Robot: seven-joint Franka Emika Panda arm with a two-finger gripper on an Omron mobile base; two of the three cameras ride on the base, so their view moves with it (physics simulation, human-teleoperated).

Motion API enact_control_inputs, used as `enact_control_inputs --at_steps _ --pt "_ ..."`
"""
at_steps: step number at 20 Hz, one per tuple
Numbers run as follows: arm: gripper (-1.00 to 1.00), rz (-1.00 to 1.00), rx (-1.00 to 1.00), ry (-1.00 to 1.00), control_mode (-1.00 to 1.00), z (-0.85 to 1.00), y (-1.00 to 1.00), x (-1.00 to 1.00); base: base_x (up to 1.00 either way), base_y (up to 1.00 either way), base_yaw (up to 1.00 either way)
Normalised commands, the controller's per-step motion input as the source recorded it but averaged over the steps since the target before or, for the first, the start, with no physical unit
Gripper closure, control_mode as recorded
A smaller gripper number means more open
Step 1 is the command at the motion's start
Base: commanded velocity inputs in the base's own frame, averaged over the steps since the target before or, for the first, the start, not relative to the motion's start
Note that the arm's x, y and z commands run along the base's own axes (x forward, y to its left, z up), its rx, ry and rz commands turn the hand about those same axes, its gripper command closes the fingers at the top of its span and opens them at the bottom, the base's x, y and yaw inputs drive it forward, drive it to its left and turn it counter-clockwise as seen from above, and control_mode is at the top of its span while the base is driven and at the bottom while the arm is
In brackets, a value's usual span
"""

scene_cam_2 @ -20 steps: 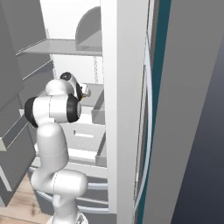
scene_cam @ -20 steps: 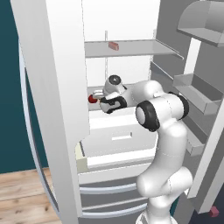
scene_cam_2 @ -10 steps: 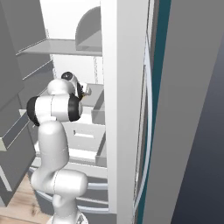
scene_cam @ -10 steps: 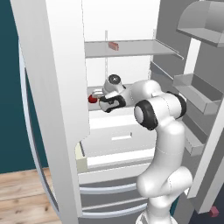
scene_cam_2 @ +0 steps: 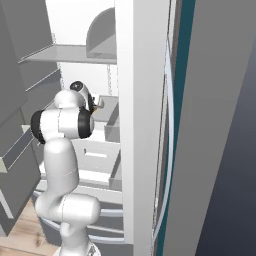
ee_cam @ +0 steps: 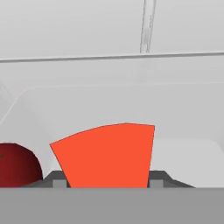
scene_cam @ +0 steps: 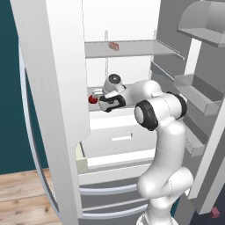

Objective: Take the cheese, steak, and tomato from the fridge and place them on the plate on the dining counter to create an appetizer plate.

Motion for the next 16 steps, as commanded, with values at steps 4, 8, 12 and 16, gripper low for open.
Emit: enact_control_inputs --at_steps 4,8,12,16 --pt "1.0 0.0 0.0 0.0 -1.0 0.0 0.0 0.0 0.0 0.0 0.0" --pt "1.0 0.0 0.0 -0.01 -1.0 -0.31 -0.02 -0.54 0.0 0.0 0.0" --pt "1.0 -0.04 0.0 -0.01 -1.0 -0.27 -0.12 -0.94 0.0 0.0 0.0" --pt "1.0 -0.03 0.0 -0.12 -1.0 -0.05 -0.27 -1.0 0.0 0.0 0.0"
